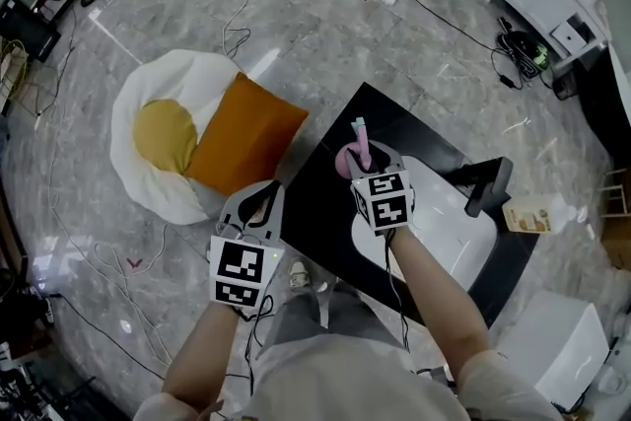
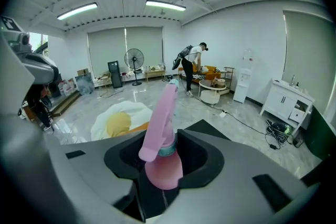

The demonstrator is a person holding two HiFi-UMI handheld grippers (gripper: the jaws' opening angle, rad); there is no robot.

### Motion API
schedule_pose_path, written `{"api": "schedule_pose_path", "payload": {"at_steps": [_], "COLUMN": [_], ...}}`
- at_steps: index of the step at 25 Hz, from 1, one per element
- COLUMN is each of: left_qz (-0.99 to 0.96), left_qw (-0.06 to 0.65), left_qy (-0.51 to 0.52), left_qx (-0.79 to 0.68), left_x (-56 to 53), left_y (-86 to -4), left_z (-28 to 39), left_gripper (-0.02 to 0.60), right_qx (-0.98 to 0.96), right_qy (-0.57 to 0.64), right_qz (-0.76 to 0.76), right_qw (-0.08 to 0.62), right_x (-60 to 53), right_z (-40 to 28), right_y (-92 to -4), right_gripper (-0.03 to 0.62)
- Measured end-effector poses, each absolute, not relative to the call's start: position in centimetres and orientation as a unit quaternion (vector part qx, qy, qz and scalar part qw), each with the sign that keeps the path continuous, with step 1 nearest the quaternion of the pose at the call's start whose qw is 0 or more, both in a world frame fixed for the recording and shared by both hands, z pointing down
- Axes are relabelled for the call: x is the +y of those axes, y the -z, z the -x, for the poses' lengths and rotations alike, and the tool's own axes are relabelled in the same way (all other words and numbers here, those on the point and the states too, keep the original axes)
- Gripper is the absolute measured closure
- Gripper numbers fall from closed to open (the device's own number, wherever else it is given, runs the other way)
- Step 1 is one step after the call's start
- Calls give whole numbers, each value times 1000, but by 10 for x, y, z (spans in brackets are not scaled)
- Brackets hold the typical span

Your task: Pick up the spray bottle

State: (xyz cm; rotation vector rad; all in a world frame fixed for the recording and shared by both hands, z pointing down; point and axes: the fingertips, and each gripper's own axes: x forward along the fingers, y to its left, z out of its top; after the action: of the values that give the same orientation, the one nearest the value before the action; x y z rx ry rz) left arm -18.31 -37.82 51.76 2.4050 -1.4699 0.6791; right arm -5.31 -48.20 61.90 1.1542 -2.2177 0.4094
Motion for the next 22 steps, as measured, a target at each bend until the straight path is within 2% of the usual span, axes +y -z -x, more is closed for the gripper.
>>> {"api": "schedule_pose_path", "payload": {"at_steps": [8, 17, 22], "left_qz": [-819, -826, -833], "left_qw": [108, 87, 50], "left_qy": [-219, -171, -155], "left_qx": [-519, -530, -528], "left_x": [-381, -378, -368], "left_y": [-498, -445, -400], "left_z": [179, 172, 164], "left_gripper": [563, 563, 562], "right_qx": [-858, -892, -908], "right_qy": [-159, -107, -64], "right_qz": [-395, -383, -376], "right_qw": [286, 214, 175], "right_x": [-474, -455, -429], "right_z": [55, 47, 40], "right_y": [-579, -457, -386], "right_gripper": [424, 425, 425]}}
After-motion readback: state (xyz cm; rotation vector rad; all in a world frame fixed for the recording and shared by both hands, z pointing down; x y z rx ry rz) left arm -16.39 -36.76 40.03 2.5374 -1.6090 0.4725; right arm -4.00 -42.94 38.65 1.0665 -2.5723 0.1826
